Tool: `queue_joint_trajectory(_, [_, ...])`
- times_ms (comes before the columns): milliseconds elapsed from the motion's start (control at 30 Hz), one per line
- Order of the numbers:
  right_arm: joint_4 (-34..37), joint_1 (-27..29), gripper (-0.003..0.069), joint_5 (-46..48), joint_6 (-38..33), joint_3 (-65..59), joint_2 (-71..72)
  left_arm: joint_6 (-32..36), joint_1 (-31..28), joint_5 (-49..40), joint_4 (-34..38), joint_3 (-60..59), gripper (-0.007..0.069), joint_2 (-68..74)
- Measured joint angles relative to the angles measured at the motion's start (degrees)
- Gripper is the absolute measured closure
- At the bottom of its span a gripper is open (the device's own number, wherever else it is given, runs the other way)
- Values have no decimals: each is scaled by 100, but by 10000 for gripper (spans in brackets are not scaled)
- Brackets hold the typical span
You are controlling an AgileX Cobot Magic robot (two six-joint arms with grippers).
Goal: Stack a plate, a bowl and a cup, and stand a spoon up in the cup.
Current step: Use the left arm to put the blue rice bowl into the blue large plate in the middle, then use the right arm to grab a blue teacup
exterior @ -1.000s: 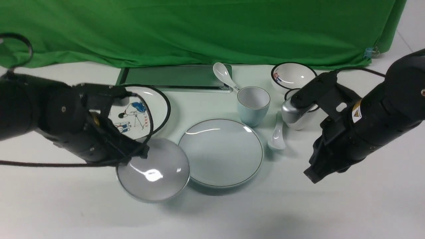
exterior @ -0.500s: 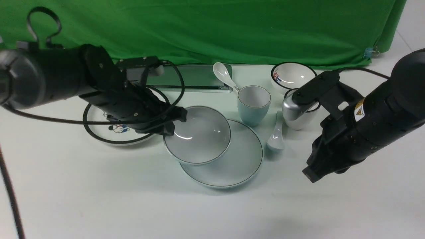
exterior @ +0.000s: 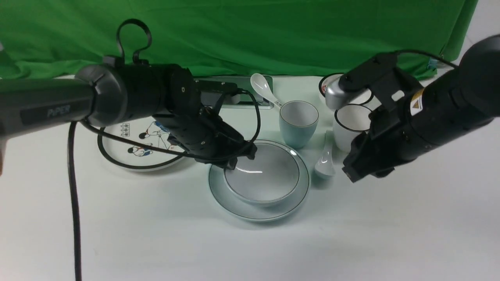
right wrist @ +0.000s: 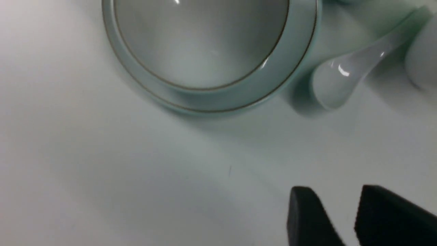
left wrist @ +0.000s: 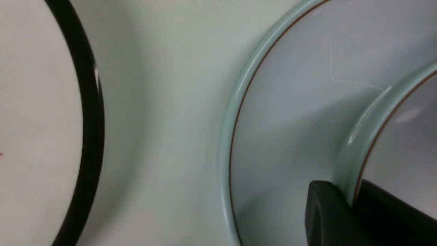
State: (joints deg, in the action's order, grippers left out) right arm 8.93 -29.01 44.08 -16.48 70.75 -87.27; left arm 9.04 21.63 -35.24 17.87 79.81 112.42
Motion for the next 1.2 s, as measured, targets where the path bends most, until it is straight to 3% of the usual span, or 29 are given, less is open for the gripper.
queue_joint_trajectory(100, [21,94,356,1,0,458,-359,0,0,-183,-102,124,456,0])
queue_joint_trajectory(267, [236,563,292,1,11,1517,-1253,-6,4,-1078,-534,563,196,-248])
queue_joint_trajectory(433, [596,886,277,-11,6,2663,-2252,-287,4,-1613,-1245,783,118,-1277])
queue_joint_trajectory(600, [649,910,277,87,-11,3487,-3091,-444,4,-1971,-1665,793,174,-2277])
queue_joint_trajectory(800, [340,910,291,133,-17,4226,-3949,-904,4,-2245,-2300,345,351,-3516])
queue_joint_trajectory(967, [235,910,426,140,-35,4317,-4242,-1421,4,-2273,-3010,-502,505,-4417])
queue_joint_trajectory(1033, [259,910,546,140,-60,4331,-4249,-1668,4,-2253,-3382,-928,566,-4849])
queue_joint_trajectory(1200, [266,910,578,270,-149,4357,-4118,-2383,4,-2176,-3846,-1991,625,-5754])
